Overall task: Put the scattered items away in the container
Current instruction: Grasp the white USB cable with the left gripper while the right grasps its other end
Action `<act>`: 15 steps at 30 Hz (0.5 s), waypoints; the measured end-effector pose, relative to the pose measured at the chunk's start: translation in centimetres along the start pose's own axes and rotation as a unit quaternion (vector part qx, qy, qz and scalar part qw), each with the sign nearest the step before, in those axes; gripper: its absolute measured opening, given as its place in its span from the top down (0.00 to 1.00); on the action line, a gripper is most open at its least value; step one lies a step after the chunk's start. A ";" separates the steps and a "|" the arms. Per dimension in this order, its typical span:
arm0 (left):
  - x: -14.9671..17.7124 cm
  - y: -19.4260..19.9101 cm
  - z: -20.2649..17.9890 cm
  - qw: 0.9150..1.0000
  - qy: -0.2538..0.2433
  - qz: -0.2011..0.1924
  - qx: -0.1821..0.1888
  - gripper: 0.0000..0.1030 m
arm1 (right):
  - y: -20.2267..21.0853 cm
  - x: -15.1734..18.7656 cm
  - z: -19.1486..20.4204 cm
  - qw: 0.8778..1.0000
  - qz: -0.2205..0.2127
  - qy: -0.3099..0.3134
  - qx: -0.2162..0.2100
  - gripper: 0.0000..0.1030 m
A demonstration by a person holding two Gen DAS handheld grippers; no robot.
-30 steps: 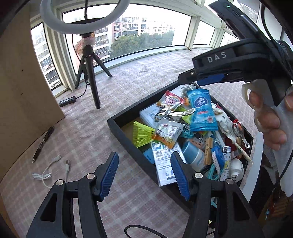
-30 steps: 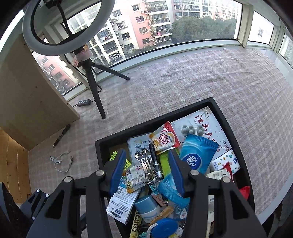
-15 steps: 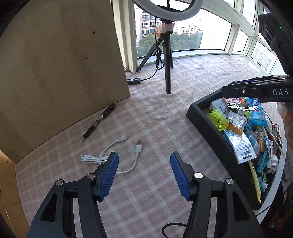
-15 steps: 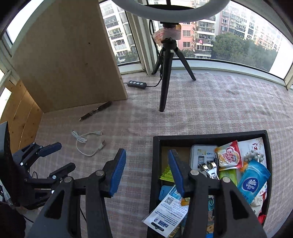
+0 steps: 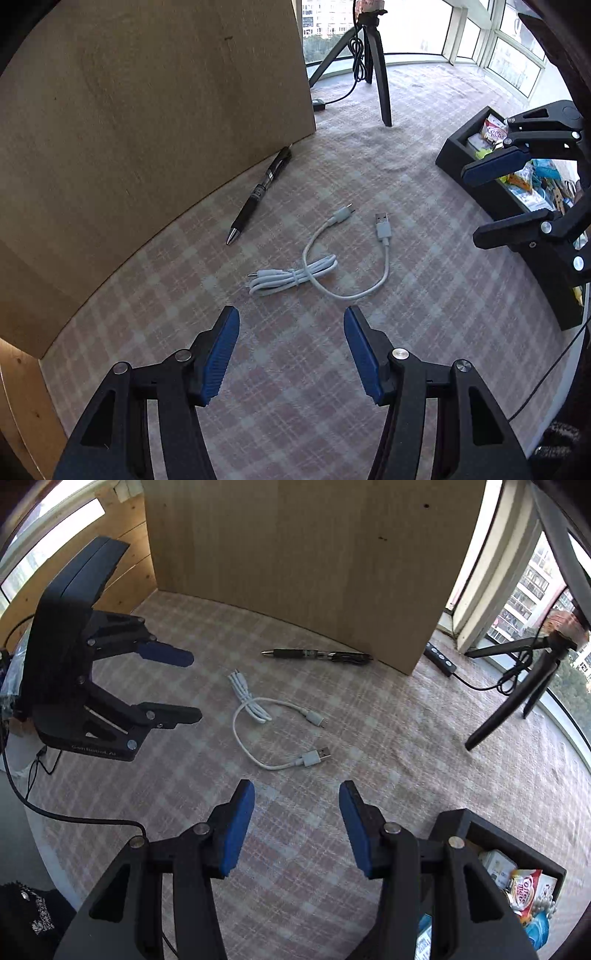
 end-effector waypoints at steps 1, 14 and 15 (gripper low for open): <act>0.0 -0.5 0.2 1.000 -0.011 0.005 -0.003 0.45 | -0.7 -0.3 0.6 1.000 0.005 0.011 -0.004 0.56; -1.0 -4.4 1.2 0.993 -0.116 0.023 0.018 0.45 | -7.2 -2.9 3.8 0.995 0.032 0.066 -0.066 0.63; -1.1 -4.6 1.1 0.992 -0.124 0.024 0.016 0.45 | -7.5 -2.9 3.8 0.995 0.034 0.067 -0.070 0.63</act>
Point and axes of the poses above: each gripper's, at about its wrist camera, not at the fingertips, and y roughly against the way its jaws point, z to its left, x to its underside, the point moved 1 cm from there along -y, roughly the way its jaws point, and after that the axes turned 5 degrees about y, right-handed, at the moved point
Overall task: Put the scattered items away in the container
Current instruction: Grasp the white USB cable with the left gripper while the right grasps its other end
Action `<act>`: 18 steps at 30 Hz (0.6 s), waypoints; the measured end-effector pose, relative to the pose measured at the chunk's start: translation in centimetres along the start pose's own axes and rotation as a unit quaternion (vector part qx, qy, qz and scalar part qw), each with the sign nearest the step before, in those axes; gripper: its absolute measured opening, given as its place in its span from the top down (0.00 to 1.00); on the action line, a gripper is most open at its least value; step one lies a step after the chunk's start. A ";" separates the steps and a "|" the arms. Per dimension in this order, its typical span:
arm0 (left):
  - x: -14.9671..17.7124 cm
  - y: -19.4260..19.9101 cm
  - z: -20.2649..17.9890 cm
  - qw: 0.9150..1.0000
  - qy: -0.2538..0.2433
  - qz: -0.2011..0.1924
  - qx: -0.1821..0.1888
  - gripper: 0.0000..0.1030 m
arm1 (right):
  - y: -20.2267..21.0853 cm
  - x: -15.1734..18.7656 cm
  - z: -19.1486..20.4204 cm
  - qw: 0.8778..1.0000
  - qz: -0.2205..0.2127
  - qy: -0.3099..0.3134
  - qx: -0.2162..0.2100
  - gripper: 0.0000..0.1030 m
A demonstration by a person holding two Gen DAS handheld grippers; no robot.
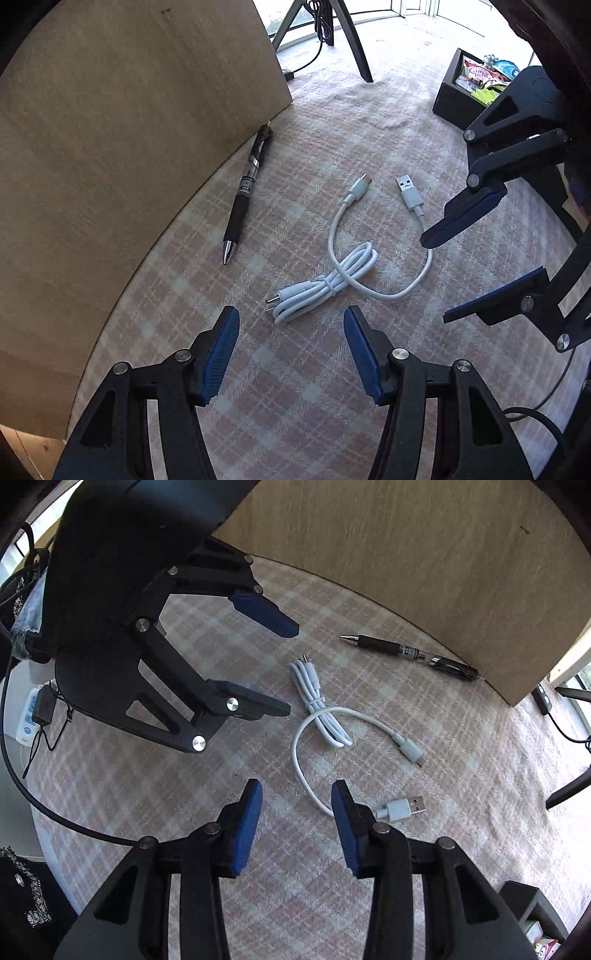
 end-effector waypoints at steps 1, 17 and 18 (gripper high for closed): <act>0.0 -0.2 -0.1 1.000 -0.007 0.001 -0.002 0.45 | -0.3 0.0 0.0 1.000 0.002 0.002 -0.001 0.63; -0.1 -0.8 0.5 0.999 0.014 -0.006 0.038 0.78 | -2.3 -0.4 -0.3 1.000 -0.003 -0.004 -0.015 0.72; -0.1 -0.7 0.6 0.999 0.019 -0.007 0.041 0.78 | -2.3 -0.5 -0.3 1.000 -0.006 -0.005 -0.013 0.74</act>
Point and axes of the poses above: each gripper's, at about its wrist camera, not at the fingertips, and y roughly against the way its jaws point, z to its left, x to its underside, the point moved 1 cm from there along -y, roughly the way its jaws point, and after that the axes turned 5 degrees about y, right-handed, at the moved point
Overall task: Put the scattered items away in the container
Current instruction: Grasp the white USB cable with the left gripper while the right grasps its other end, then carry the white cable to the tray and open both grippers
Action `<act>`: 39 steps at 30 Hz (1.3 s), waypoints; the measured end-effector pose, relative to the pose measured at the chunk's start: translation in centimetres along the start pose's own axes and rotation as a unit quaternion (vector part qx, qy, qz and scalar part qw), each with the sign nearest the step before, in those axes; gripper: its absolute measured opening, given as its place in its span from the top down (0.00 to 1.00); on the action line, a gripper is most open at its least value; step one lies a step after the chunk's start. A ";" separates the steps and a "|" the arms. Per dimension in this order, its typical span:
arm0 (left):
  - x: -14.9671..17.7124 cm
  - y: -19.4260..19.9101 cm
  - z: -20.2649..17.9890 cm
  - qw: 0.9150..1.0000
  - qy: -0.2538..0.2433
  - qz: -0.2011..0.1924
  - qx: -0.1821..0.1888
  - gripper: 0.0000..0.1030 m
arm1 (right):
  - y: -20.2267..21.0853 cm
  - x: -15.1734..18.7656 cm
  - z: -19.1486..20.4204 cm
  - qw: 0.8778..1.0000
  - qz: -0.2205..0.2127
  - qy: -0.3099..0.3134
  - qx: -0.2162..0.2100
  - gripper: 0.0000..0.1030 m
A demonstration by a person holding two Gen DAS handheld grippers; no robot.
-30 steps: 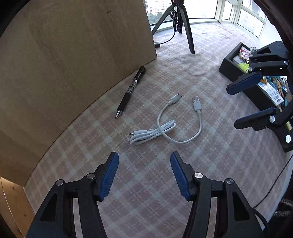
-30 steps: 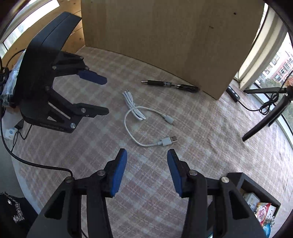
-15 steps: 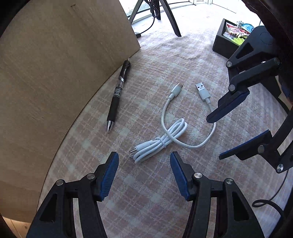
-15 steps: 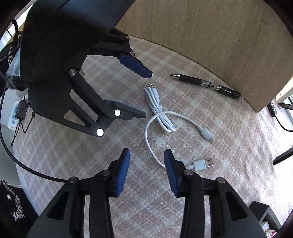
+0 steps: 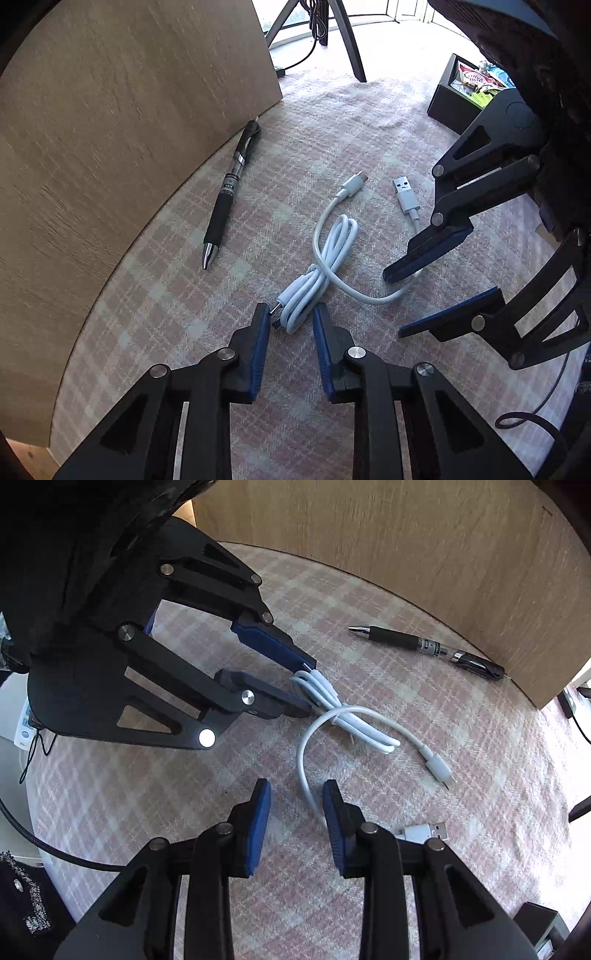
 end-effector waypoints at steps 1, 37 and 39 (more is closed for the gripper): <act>0.2 0.1 0.2 1.000 0.005 -0.002 0.002 0.78 | 0.0 -0.1 0.0 1.000 -0.002 -0.001 0.003 0.78; -2.5 8.5 -9.1 0.992 0.094 -0.064 -0.051 0.87 | 18.9 10.2 -3.7 0.966 -0.148 -0.188 0.093 0.96; -3.5 9.2 -11.0 0.993 0.088 -0.072 -0.038 0.87 | 20.4 11.9 -4.3 0.961 -0.150 -0.207 0.105 0.96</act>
Point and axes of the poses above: each gripper's, at about its wrist camera, not at the fingertips, and y roughly against the way its jaws point, z to its left, x to its underside, the point moved 1 cm from there along -y, roughly the way its jaws point, and after that the axes turned 5 degrees about y, right-handed, at the moved point
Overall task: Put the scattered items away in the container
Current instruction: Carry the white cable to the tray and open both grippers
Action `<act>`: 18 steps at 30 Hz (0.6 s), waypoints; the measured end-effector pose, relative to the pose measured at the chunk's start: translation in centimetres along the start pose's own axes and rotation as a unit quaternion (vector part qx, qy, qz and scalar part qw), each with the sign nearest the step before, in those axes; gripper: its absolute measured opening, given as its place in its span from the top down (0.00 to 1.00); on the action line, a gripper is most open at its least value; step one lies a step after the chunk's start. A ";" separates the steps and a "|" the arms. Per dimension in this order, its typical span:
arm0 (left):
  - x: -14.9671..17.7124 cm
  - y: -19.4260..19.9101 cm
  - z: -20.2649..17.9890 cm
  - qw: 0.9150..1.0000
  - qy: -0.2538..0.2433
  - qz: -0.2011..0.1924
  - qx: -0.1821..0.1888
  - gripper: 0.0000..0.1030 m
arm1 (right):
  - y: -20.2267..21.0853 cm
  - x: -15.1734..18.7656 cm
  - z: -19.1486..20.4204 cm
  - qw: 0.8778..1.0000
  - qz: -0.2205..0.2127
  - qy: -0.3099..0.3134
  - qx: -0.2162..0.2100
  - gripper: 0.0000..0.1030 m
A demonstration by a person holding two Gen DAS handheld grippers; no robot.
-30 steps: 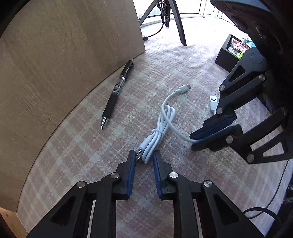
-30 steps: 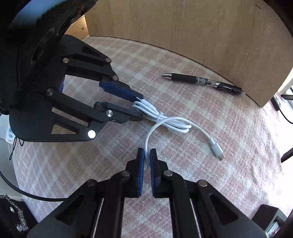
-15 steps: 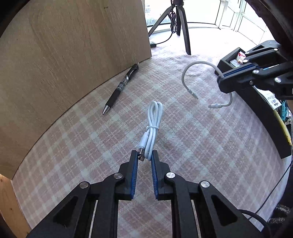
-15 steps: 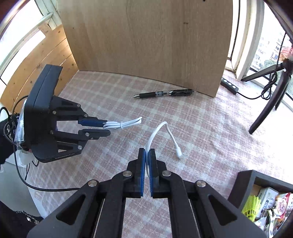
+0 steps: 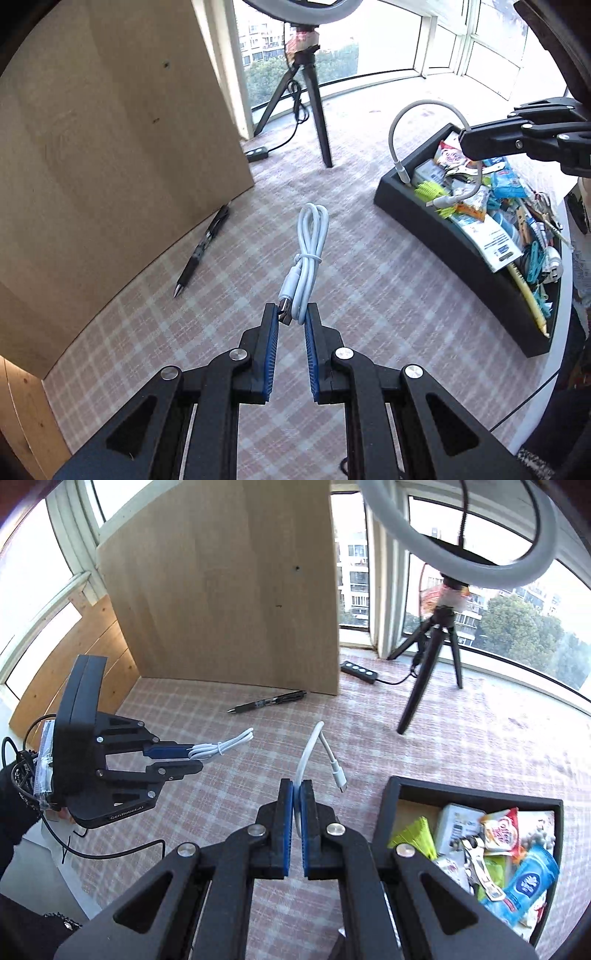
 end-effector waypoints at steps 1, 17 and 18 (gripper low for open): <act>-0.4 0.3 -1.1 1.000 -0.003 -0.003 0.007 0.87 | 1.0 0.2 -1.0 1.000 -0.001 -0.011 0.012 0.96; -5.9 0.1 -21.3 0.986 -0.109 -0.010 0.129 0.87 | 14.0 9.1 -15.1 0.969 -0.007 -0.203 0.138 0.96; -6.1 -0.1 -22.2 0.984 -0.115 -0.008 0.134 0.87 | 14.5 9.8 -15.6 0.967 -0.007 -0.212 0.143 0.96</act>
Point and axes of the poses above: each gripper's, at about its wrist camera, not at the fingertips, and y roughly against the way its jaws point, z to its left, x to its underside, the point moved 1 cm from there along -y, roughly the way its jaws point, and after that the axes turned 5 degrees about y, right-handed, at the moved point
